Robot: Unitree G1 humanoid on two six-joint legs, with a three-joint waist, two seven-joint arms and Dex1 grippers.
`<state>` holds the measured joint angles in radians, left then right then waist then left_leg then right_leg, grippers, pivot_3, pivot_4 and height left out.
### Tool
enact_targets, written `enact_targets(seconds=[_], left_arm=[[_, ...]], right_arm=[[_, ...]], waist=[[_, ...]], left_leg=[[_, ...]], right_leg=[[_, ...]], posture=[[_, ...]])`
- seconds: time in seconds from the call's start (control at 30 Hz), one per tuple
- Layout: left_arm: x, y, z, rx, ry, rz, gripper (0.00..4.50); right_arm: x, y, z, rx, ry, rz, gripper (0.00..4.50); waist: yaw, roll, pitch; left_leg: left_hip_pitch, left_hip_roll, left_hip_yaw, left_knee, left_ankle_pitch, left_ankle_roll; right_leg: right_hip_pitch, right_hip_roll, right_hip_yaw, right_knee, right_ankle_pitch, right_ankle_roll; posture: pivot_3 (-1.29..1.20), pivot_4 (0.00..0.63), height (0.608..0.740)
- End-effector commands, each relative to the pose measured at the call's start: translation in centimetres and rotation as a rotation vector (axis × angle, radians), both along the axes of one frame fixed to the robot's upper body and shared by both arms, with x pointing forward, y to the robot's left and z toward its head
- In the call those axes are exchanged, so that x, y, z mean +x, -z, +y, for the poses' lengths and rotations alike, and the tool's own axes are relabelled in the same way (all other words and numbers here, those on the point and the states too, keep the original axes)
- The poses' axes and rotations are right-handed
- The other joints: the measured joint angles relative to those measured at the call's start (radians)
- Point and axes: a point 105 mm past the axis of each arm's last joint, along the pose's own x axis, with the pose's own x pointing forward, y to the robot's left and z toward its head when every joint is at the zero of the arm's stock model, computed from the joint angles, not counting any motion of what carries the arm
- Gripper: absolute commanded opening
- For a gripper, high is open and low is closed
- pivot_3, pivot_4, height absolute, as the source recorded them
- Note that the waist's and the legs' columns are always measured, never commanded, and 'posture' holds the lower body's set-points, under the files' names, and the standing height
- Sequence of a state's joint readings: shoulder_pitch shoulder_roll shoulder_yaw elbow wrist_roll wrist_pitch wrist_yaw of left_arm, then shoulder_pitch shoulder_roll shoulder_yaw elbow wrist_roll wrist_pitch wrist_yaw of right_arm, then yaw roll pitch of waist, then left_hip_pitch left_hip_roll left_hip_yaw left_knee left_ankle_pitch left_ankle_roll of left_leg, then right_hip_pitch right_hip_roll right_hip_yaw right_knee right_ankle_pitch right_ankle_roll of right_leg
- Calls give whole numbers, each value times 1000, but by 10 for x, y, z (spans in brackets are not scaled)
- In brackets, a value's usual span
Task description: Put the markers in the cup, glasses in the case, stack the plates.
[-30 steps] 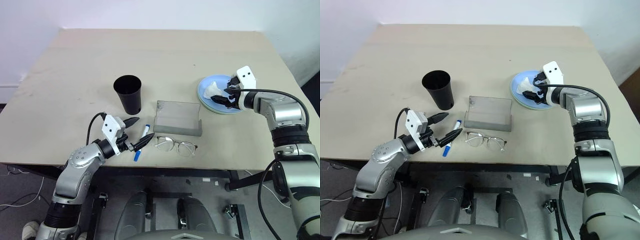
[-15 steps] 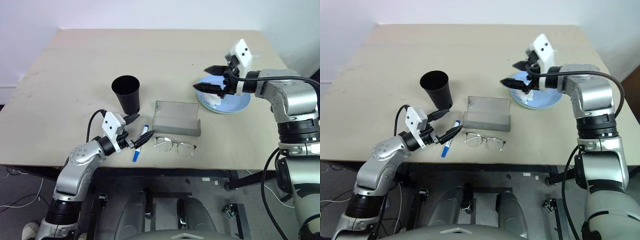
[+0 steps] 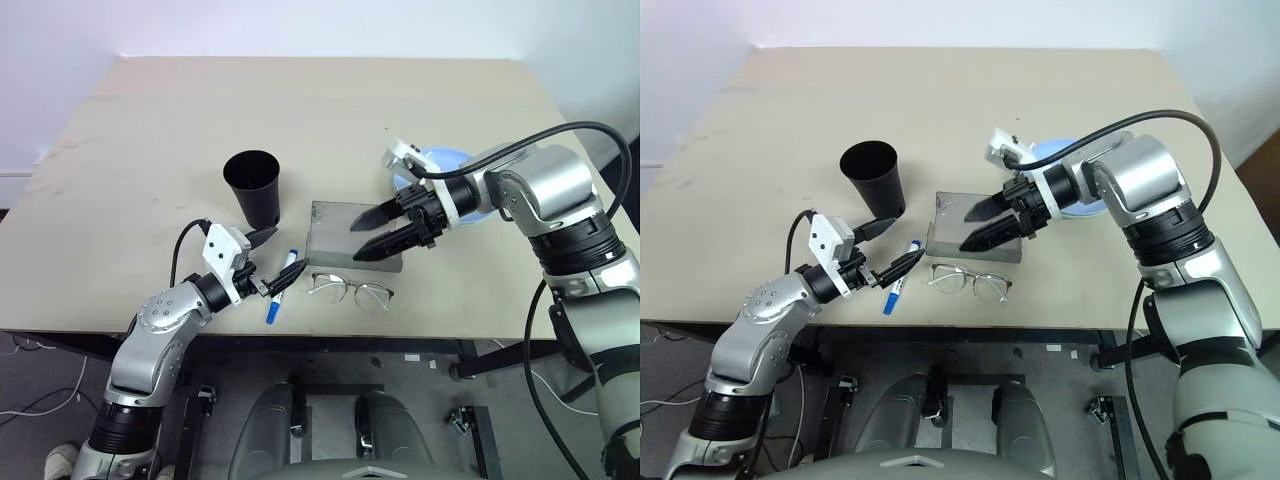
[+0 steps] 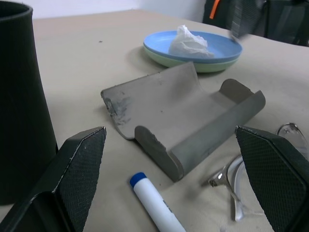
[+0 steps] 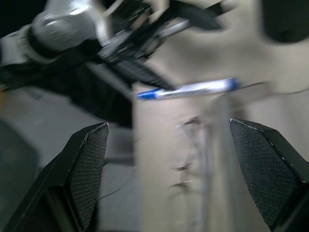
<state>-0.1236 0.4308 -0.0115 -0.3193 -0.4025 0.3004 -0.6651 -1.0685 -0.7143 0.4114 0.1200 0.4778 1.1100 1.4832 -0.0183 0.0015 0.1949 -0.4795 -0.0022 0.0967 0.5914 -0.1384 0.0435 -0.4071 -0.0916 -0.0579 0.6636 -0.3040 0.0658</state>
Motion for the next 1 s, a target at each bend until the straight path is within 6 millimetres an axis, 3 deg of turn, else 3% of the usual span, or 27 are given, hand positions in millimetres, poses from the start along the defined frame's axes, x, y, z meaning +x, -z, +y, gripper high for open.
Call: enact_targets(seconds=[0.03,0.27,0.43,1.0], left_arm=[[-4,-12,1,-5,-13,-45,4500],[-6,-9,-1,-13,-18,-32,4500],[-4,-9,0,-12,-18,-37,4500],[-6,4,-6,-30,2,-16,4500]], right_arm=[[-6,11,9,-73,-17,-11,4183],[-16,36,17,-124,-41,53,4183],[-7,50,15,-177,2,29,4183],[0,60,7,-273,-9,40,4183]], waist=[[-1,0,0],[1,0,0],[1,0,0],[1,0,0]], left_leg=[[0,0,0,0,0,0],[0,0,5,0,-1,1],[0,0,7,0,-1,2],[0,0,8,-1,-2,3]], right_leg=[[0,0,0,0,0,0],[-1,-5,-2,0,1,0],[-2,-6,-2,0,1,1],[-3,-6,-2,0,1,1]], posture=[[0,150,727],[0,150,727],[0,150,727],[0,150,727]])
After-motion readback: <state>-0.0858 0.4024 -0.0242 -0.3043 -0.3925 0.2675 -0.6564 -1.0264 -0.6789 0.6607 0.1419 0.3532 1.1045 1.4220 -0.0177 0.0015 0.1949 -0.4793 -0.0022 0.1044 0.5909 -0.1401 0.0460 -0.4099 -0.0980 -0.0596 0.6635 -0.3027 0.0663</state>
